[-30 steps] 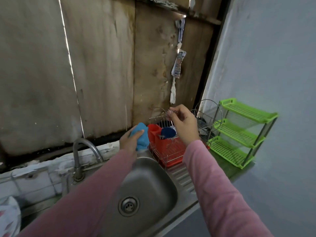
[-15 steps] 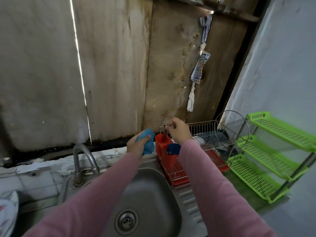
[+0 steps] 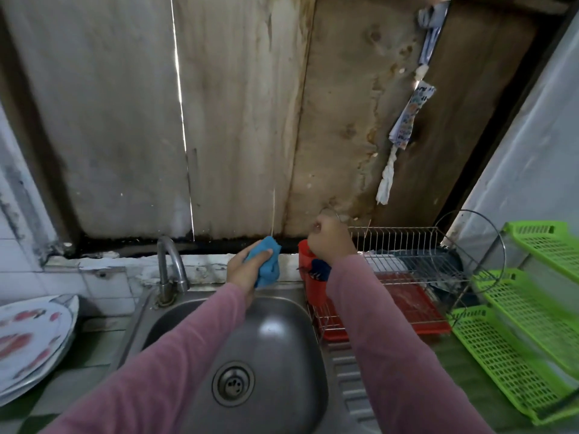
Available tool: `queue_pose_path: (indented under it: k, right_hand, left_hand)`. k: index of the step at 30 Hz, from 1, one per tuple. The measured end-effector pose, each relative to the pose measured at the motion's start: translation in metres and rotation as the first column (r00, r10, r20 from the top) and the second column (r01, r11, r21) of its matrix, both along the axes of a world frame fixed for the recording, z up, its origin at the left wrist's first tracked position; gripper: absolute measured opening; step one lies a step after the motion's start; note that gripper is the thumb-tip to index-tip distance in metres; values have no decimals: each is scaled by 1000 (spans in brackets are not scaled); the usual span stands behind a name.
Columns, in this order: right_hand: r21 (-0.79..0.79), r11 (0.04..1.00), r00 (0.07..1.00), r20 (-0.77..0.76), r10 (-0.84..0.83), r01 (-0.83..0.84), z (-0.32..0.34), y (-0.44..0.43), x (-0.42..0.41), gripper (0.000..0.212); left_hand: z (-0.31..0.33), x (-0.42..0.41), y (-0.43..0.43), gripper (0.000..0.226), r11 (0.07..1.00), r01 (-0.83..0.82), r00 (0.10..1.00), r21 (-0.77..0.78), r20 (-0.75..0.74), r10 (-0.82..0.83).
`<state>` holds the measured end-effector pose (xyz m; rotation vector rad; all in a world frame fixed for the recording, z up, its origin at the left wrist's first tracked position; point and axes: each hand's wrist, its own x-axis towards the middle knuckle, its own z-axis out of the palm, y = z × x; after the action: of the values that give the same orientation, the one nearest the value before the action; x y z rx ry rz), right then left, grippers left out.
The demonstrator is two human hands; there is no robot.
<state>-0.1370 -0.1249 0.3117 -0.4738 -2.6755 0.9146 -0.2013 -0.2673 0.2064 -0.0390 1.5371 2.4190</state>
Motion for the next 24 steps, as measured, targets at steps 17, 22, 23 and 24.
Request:
queue_pose_path:
  k: [17, 22, 23, 24]
  right_hand:
    - [-49, 917, 893, -253, 372, -395, -124, -191, 51, 19]
    - [-18, 814, 813, -58, 579, -581, -170, -273, 67, 25]
    - [-43, 801, 802, -23, 597, -598, -176, -293, 70, 27]
    - [-71, 797, 798, 12, 602, -600, -182, -313, 72, 28]
  left_hand:
    - [-73, 97, -196, 26, 965, -250, 963, -76, 84, 256]
    - [-98, 125, -292, 32, 933, -348, 927, -94, 112, 357]
    - [-103, 130, -313, 32, 925, -371, 917, -87, 123, 379]
    - [-106, 135, -333, 30, 917, -388, 907, -96, 137, 398]
